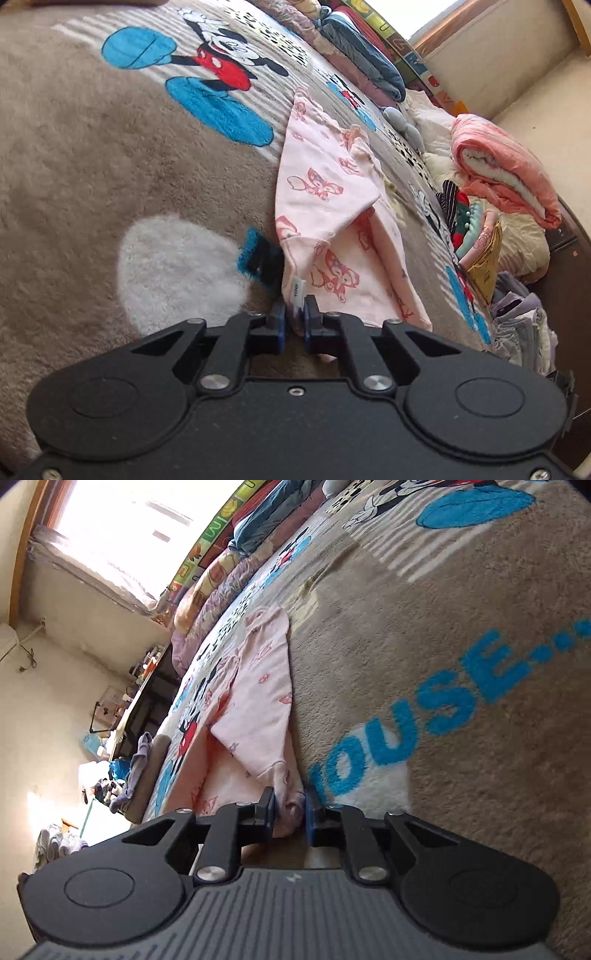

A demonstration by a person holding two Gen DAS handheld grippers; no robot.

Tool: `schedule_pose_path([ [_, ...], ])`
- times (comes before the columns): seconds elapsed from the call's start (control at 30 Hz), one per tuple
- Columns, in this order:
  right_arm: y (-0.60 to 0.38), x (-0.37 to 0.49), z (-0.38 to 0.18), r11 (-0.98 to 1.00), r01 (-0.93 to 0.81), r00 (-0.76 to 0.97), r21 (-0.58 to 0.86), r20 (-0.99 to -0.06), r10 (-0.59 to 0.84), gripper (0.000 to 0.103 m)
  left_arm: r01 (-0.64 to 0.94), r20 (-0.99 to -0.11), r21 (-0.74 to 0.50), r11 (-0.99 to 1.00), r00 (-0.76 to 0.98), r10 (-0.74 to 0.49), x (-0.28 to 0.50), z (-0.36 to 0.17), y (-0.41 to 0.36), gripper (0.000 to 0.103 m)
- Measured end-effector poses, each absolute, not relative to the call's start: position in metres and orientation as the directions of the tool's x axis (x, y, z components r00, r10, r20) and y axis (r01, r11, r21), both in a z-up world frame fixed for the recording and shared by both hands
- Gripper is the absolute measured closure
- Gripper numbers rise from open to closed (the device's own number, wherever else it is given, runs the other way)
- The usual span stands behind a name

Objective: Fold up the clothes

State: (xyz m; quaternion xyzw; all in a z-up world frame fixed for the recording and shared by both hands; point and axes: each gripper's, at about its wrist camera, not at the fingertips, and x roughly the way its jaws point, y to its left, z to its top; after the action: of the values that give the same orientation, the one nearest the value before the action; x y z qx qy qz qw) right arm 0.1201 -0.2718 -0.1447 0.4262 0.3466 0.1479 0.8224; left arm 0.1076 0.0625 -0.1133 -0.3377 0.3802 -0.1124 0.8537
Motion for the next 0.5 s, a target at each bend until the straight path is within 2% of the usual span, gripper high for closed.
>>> schedule_pose_path([
  [0.03,-0.270,0.117,-0.142,0.582,0.055,0.724,0.811,-0.434,0.536,0.073,-0.058,-0.559,-0.679,0.732,0.687,-0.464,0.104,-0.112,0.064,0.086],
  [0.07,-0.267,0.114,-0.139,0.575,0.042,0.727,0.817,-0.419,0.543,0.056,-0.054,-0.552,-0.685,0.726,0.688,-0.470,0.102,-0.111,0.064,0.072],
  [0.1,-0.265,0.111,-0.138,0.573,0.035,0.727,0.818,-0.414,0.548,0.047,-0.050,-0.547,-0.689,0.723,0.690,-0.474,0.100,-0.111,0.063,0.064],
  [0.2,-0.263,0.099,-0.143,0.564,0.028,0.731,0.825,-0.402,0.551,0.049,-0.035,-0.540,-0.711,0.703,0.667,-0.513,0.096,-0.114,0.055,0.064],
  [0.23,-0.264,0.097,-0.146,0.558,0.033,0.741,0.829,-0.395,0.542,0.053,-0.015,-0.538,-0.712,0.702,0.654,-0.532,0.095,-0.112,0.050,0.064],
  [0.3,-0.274,0.097,-0.154,0.510,0.067,0.754,0.857,-0.379,0.537,0.068,0.024,-0.535,-0.715,0.699,0.626,-0.568,0.092,-0.110,0.039,0.066],
  [0.4,-0.288,0.099,-0.162,0.419,0.097,0.750,0.903,-0.343,0.565,0.070,0.220,-0.538,-0.621,0.753,0.579,-0.613,0.081,-0.093,0.001,0.069],
  [0.43,-0.289,0.100,-0.162,0.422,0.092,0.743,0.902,-0.344,0.574,0.070,0.319,-0.553,-0.502,0.804,0.597,-0.582,0.073,-0.084,-0.019,0.069],
  [0.5,-0.289,0.102,-0.161,0.434,0.076,0.733,0.898,-0.345,0.586,0.069,0.466,-0.560,-0.186,0.865,0.673,-0.483,0.054,-0.078,-0.056,0.069],
])
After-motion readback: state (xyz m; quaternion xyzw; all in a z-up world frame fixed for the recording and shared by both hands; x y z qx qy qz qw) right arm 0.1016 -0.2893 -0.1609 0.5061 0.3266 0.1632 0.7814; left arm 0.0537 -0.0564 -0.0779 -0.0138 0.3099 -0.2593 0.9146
